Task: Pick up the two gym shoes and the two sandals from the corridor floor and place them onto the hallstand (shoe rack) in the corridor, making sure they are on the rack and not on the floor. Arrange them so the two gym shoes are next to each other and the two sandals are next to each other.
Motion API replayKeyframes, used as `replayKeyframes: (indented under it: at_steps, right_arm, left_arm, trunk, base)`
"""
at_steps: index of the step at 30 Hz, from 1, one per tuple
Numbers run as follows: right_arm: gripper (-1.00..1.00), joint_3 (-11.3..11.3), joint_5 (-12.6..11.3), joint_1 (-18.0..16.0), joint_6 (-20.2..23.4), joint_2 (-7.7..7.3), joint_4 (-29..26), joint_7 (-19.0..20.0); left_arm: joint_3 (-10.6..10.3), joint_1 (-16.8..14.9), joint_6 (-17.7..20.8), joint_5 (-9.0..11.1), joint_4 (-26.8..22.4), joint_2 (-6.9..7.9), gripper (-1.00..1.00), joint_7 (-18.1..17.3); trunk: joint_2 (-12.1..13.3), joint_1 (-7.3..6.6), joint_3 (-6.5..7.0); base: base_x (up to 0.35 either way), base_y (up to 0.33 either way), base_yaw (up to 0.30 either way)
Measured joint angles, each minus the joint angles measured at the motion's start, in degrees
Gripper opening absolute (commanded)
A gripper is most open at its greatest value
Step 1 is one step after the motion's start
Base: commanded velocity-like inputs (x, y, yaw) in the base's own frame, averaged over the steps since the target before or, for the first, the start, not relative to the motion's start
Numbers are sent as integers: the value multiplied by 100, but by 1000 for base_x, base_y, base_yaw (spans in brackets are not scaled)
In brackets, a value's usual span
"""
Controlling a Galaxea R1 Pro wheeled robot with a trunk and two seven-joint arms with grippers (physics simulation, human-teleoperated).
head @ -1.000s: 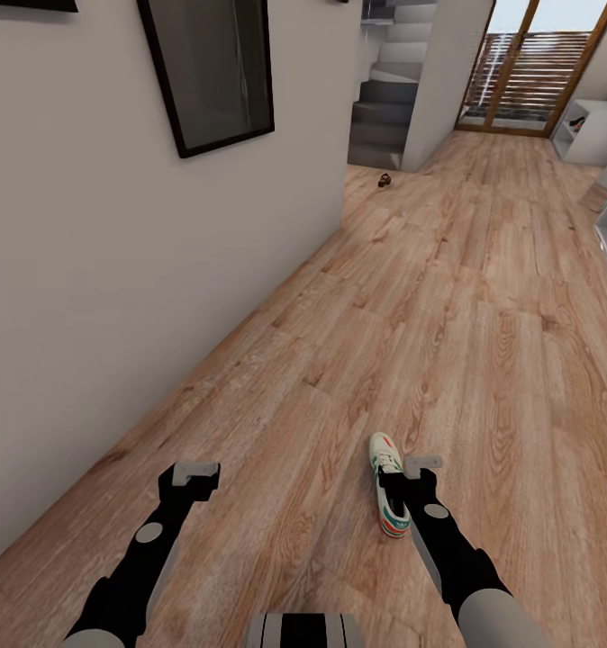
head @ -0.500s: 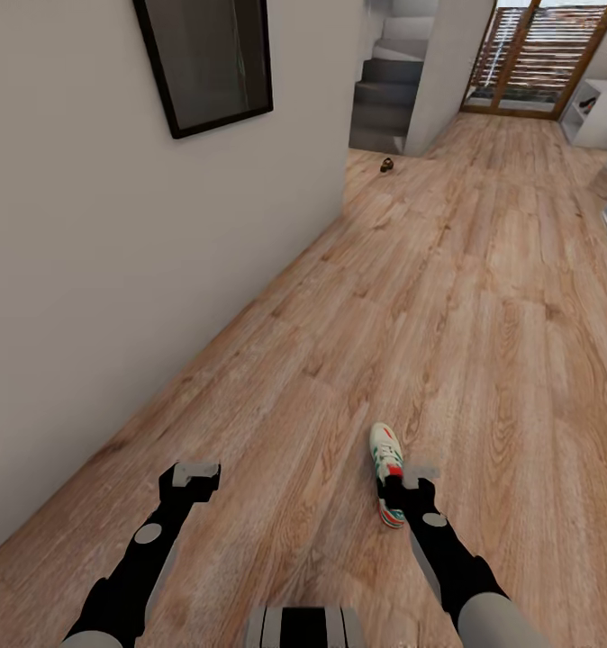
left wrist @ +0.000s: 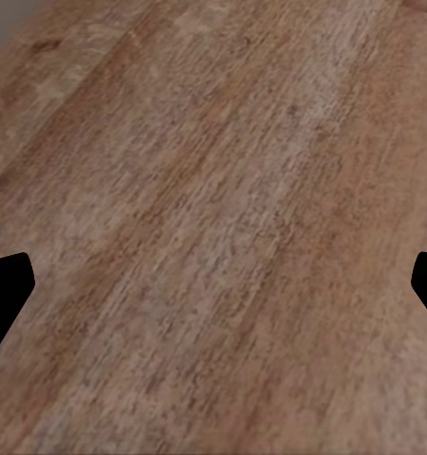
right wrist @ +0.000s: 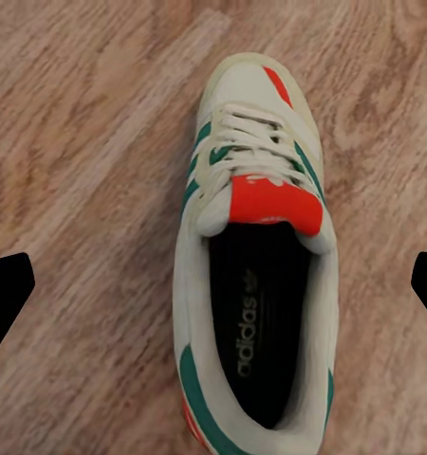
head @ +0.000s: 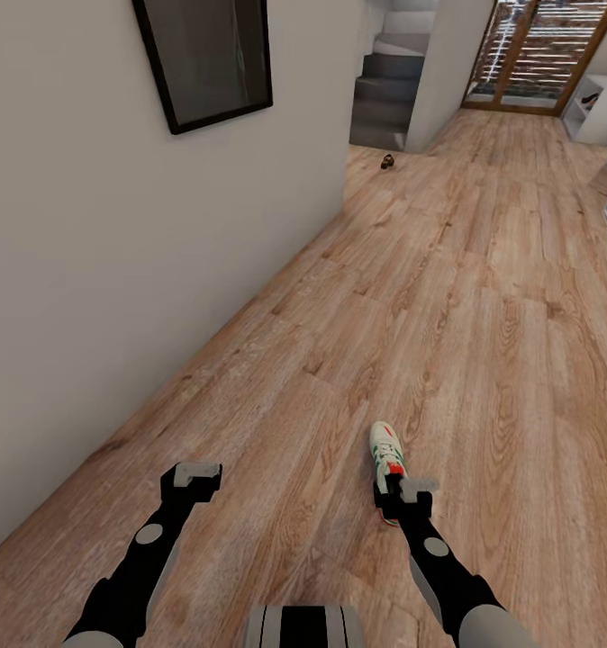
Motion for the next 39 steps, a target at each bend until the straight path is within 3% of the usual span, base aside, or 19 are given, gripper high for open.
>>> replayKeyframes:
  at_steps: [21,34,39]
  right_arm:
    - [100,-10,-13,1,-99,-44,10,0]
    - [100,-10,-13,1,-99,-44,2,-1]
    - [100,-6,-13,0,-99,-44,2,-1]
  left_arm:
    - [4,-2,0,0,1,14,100,-59]
    - [-1,0,0,0,0,16,100,-59]
    - [2,0,0,0,0,16,100,-59]
  trunk:
    - [-28,55,-608]
    - [-28,54,-646]
    - [-35,67,-769]
  base:
    - [0,0,-21]
    - [0,0,-41]
    - [0,0,-2]
